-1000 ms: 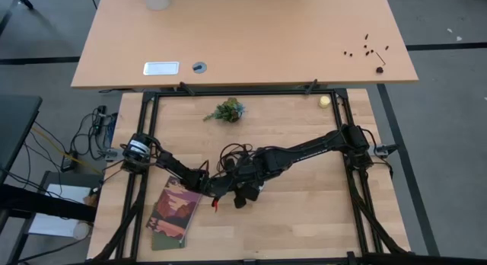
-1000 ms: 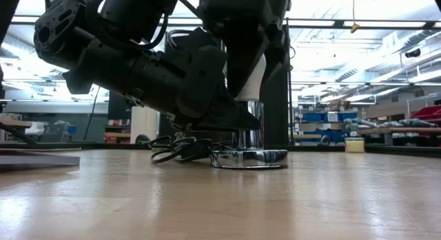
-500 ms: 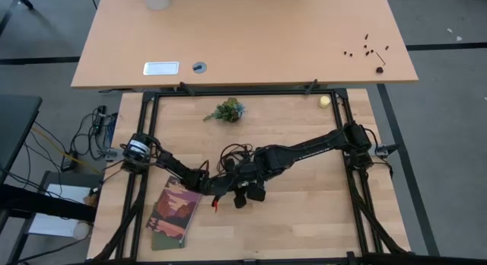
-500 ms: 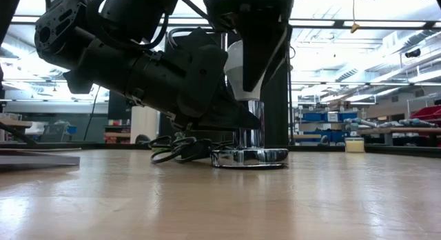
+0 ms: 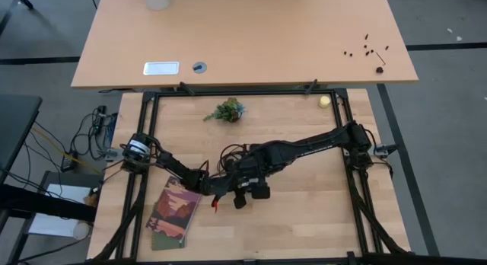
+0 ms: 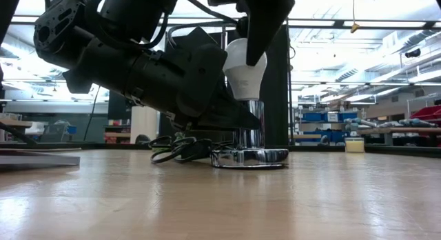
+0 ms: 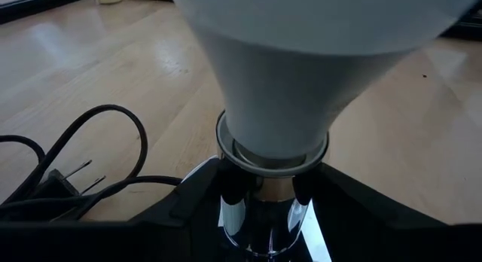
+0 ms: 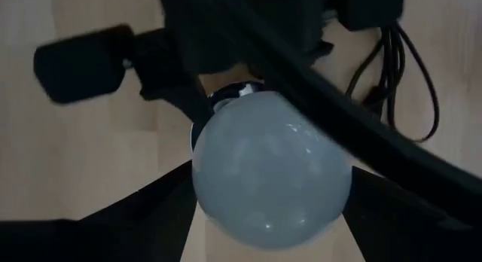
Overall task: Screw lightbulb
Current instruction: Insert the white lightbulb into the lamp socket
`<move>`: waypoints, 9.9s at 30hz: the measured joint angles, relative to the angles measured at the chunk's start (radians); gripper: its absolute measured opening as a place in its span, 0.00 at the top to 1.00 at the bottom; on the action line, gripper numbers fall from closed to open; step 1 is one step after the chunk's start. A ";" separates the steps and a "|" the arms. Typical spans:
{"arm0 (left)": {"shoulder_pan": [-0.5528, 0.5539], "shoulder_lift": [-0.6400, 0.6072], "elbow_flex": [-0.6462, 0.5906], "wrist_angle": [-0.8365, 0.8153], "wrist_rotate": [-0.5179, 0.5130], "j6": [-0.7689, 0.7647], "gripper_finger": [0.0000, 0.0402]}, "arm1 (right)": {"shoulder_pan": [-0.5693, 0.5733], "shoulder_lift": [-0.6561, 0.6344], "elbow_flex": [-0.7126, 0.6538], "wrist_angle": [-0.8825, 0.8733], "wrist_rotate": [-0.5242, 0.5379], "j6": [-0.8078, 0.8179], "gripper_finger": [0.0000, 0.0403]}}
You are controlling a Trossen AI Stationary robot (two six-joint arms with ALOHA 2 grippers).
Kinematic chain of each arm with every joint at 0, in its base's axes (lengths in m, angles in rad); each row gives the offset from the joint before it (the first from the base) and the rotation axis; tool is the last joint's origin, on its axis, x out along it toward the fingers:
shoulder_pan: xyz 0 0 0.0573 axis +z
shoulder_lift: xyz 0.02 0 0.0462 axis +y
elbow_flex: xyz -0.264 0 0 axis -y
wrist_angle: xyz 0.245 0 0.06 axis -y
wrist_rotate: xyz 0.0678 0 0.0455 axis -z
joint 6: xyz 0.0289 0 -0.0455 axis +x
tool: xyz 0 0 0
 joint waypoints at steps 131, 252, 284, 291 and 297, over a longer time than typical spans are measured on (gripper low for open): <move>0.003 0.000 0.000 0.015 -0.001 -0.032 0.53 | 0.052 -0.130 -0.316 0.351 0.160 -0.325 0.30; -0.001 -0.002 0.001 -0.018 -0.019 -0.029 0.53 | 0.261 -0.099 -0.192 -0.013 0.082 0.511 0.15; -0.045 -0.002 0.001 -0.011 0.161 0.080 0.53 | 0.434 -0.235 -0.974 1.297 0.669 0.295 0.15; -0.046 -0.002 0.001 -0.011 0.202 0.082 0.53 | 0.358 -0.235 -0.975 1.412 0.560 0.177 0.15; -0.052 -0.002 0.001 -0.011 0.216 0.083 0.53 | 0.309 -0.235 -0.975 1.453 0.469 0.125 0.15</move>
